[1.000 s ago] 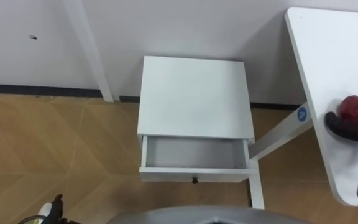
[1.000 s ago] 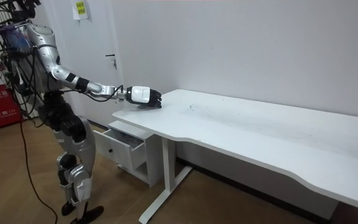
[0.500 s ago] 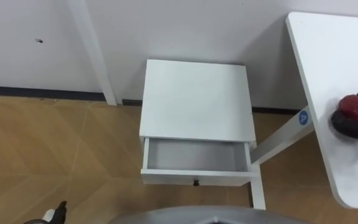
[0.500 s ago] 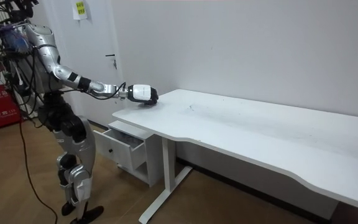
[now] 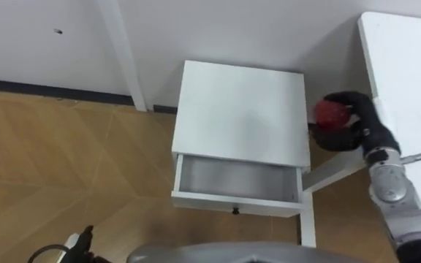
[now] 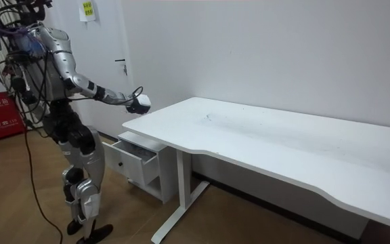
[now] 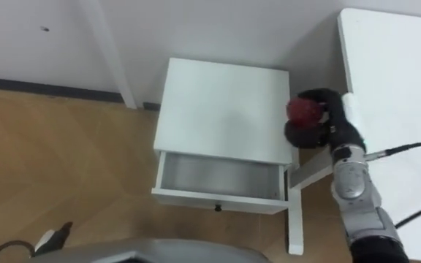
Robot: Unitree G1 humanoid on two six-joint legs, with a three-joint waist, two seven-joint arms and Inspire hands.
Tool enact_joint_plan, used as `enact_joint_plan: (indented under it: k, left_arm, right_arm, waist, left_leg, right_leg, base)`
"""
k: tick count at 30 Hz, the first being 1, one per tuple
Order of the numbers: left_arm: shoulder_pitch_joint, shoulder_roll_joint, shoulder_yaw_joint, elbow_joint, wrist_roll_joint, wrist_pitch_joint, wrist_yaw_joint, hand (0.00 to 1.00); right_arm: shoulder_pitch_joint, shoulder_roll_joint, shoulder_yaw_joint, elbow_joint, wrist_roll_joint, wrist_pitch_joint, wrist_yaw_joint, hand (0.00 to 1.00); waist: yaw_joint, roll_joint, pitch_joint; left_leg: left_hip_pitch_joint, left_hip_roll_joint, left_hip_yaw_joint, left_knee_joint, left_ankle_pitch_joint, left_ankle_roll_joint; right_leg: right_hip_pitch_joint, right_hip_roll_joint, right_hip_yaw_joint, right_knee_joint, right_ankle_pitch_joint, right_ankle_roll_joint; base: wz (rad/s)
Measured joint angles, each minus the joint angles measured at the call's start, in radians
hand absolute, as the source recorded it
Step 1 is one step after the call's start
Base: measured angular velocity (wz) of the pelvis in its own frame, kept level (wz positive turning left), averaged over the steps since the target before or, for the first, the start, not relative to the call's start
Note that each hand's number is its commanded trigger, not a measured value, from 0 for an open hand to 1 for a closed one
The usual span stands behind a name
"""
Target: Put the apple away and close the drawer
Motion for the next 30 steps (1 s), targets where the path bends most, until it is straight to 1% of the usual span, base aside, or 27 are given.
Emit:
enact_joint_plan:
  k: [1,3,4,5,8,10,13,17,23,26,27,28,30]
  left_arm:
    - [-0.005,-0.001,-0.014,0.001,0.0,0.006,0.003,0.0]
    - [-0.01,-0.005,-0.028,0.001,0.0,0.008,0.004,0.0]
    - [-0.012,-0.004,-0.042,0.001,0.0,0.009,0.004,0.0]
    - [-0.013,-0.004,-0.053,0.001,0.0,0.01,0.004,0.0]
    - [-0.015,-0.005,-0.084,0.001,0.0,0.011,0.003,0.0]
    - [-0.014,-0.006,-0.102,0.001,0.0,0.012,-0.002,0.0]
    - [-0.013,-0.008,-0.104,0.001,0.0,0.021,-0.011,0.0]
    - [-0.016,-0.009,-0.105,0.001,0.0,0.03,-0.025,0.0]
    - [-0.027,-0.01,-0.106,0.0,0.0,0.03,-0.026,0.0]
    - [-0.03,-0.01,-0.105,0.0,0.0,0.03,-0.024,0.0]
    - [-0.031,-0.01,-0.105,0.0,-0.001,0.03,-0.024,0.0]
    - [-0.031,-0.01,-0.105,0.0,-0.001,0.03,-0.023,0.0]
    - [-0.03,-0.01,-0.106,0.0,-0.001,0.03,-0.022,0.0]
  right_arm:
    - [-0.001,0.002,0.033,-0.02,-0.011,0.005,0.017,1.0]
    - [-0.004,0.006,0.07,-0.05,-0.034,0.009,0.038,1.0]
    - [-0.007,0.012,0.086,-0.061,-0.052,0.008,0.051,1.0]
    - [-0.017,0.014,0.11,-0.062,-0.051,0.009,0.064,1.0]
    - [-0.033,0.026,0.147,-0.063,-0.051,0.009,0.097,1.0]
    - [-0.037,0.034,0.157,-0.063,-0.051,0.009,0.114,1.0]
    - [-0.033,0.039,0.167,-0.063,-0.051,0.01,0.132,1.0]
    - [-0.028,0.038,0.189,-0.063,-0.051,0.03,0.148,1.0]
    - [-0.02,0.038,0.197,-0.058,-0.053,0.03,0.149,1.0]
    - [-0.018,0.038,0.196,-0.025,-0.058,0.03,0.149,1.0]
    - [-0.018,0.039,0.196,-0.006,-0.058,0.03,0.149,0.52]
    - [-0.015,0.038,0.196,0.007,-0.058,0.031,0.149,0.0]
    - [-0.006,0.038,0.196,0.018,-0.057,0.031,0.149,0.0]
  waist:
    - [0.017,0.006,-0.0032]
    - [0.021,0.011,-0.0055]
    - [0.024,0.013,-0.0046]
    - [0.029,0.012,-0.0047]
    - [0.046,0.013,-0.004]
    - [0.05,0.013,-0.004]
    - [0.049,0.009,-0.0026]
    - [0.048,0.007,-0.0017]
    - [0.047,0.006,-0.0017]
    - [0.045,0.007,-0.0017]
    - [0.044,0.007,-0.0015]
    - [0.044,0.007,-0.0014]
    - [0.042,0.008,-0.0008]
  left_leg:
    - [-0.002,-0.001,-0.005,0.0,0.0,0.0]
    - [-0.008,-0.003,-0.019,0.0,0.0,0.0]
    - [-0.008,-0.004,-0.029,-0.001,0.0,0.0]
    - [-0.007,-0.004,-0.032,-0.001,0.0,-0.001]
    - [-0.012,-0.005,-0.04,-0.001,0.001,-0.001]
    - [-0.018,-0.005,-0.045,-0.001,0.001,-0.001]
    - [-0.028,-0.008,-0.051,0.0,0.002,-0.002]
    - [-0.031,-0.01,-0.054,0.0,0.002,-0.002]
    - [-0.033,-0.011,-0.055,-0.001,0.002,-0.001]
    - [-0.033,-0.011,-0.057,0.0,0.002,-0.001]
    - [-0.033,-0.011,-0.057,0.0,0.002,-0.001]
    - [-0.033,-0.011,-0.057,-0.001,0.002,-0.001]
    - [-0.034,-0.011,-0.057,-0.001,0.002,-0.001]
  right_leg:
    - [0.0,0.0,-0.001,0.0,0.0,0.0]
    - [0.005,0.0,-0.01,0.001,0.0,0.0]
    - [0.006,-0.001,-0.016,0.0,0.0,0.0]
    - [0.004,0.0,-0.017,-0.001,0.0,0.0]
    - [0.004,0.0,-0.022,0.0,0.0,0.0]
    - [0.005,-0.001,-0.027,0.0,0.0,0.0]
    - [-0.001,-0.001,-0.034,-0.002,0.0,0.0]
    - [-0.004,-0.002,-0.039,-0.002,0.0,0.0]
    - [-0.007,-0.003,-0.044,-0.001,0.0,0.0]
    - [-0.007,-0.004,-0.044,-0.001,0.0,0.0]
    - [-0.007,-0.004,-0.043,-0.001,0.0,0.0]
    - [-0.006,-0.004,-0.042,-0.002,0.0,0.0]
    - [-0.006,-0.004,-0.044,-0.003,0.0,0.0]
  base:
    - [0.08]
    - [0.22]
    - [0.28]
    - [0.17]
    - [0.08]
    - [0.09]
    - [0.06]
    - [0.01]
    - [0.01]
    - [0.0]
    - [0.0]
    - [0.0]
    - [0.0]
